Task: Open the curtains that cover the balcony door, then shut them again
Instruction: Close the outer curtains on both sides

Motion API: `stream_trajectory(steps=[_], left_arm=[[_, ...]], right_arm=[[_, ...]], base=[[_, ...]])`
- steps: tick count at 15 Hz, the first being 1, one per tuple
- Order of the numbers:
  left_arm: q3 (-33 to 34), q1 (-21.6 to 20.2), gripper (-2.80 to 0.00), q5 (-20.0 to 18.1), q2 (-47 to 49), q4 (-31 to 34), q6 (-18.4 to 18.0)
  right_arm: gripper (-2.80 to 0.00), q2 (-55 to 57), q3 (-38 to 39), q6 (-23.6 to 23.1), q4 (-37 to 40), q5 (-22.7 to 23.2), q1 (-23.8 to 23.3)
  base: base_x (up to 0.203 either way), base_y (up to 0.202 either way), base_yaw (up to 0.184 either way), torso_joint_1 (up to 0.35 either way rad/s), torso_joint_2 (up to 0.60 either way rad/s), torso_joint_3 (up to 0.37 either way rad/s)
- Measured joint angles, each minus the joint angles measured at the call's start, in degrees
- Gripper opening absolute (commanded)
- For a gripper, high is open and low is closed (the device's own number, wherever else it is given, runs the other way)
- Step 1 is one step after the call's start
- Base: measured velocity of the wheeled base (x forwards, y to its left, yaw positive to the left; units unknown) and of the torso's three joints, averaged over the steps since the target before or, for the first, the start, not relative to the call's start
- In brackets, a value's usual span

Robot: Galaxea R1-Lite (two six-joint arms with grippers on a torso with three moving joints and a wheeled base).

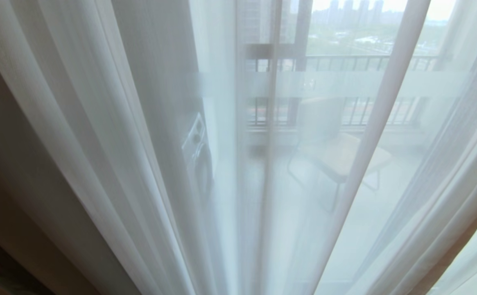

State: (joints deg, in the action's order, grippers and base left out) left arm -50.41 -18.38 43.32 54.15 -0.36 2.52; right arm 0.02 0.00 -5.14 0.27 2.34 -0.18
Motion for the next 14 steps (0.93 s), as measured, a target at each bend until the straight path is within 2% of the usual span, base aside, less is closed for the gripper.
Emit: stream_trajectory(steps=[3, 5, 7, 8, 11, 14], left_arm=[[-4.2, -10.6, -2.8, -3.5, 6.9, -1.3, -0.1], [-6.4, -17.7, -2.8, -7.3, 11.4, -2.8, -0.1], [-7.6, -22.7, -2.8, -10.8, 15.5, -5.8, -0.1], [-7.9, -24.1, 0.0, -11.5, 17.5, -7.7, -0.1], [-8.2, -26.6, 0.0, -11.9, 21.8, -11.5, -0.2], [-8.2, -27.1, 0.0, -12.0, 24.7, -12.3, -0.2]], right_arm=[[-2.8, 0.0, 0.0, 0.0, 0.0, 0.0, 0.0], [-2.8, 0.0, 0.0, 0.0, 0.0, 0.0, 0.0], [-2.8, 0.0, 0.0, 0.0, 0.0, 0.0, 0.0], [-2.8, 0.0, 0.0, 0.0, 0.0, 0.0, 0.0], [-2.8, 0.0, 0.0, 0.0, 0.0, 0.0, 0.0], [-2.8, 0.0, 0.0, 0.0, 0.0, 0.0, 0.0]], base=[[0.0, 0.0, 0.0, 0.0, 0.0, 0.0], [0.0, 0.0, 0.0, 0.0, 0.0, 0.0], [0.0, 0.0, 0.0, 0.0, 0.0, 0.0], [0.0, 0.0, 0.0, 0.0, 0.0, 0.0], [0.0, 0.0, 0.0, 0.0, 0.0, 0.0], [0.0, 0.0, 0.0, 0.0, 0.0, 0.0]])
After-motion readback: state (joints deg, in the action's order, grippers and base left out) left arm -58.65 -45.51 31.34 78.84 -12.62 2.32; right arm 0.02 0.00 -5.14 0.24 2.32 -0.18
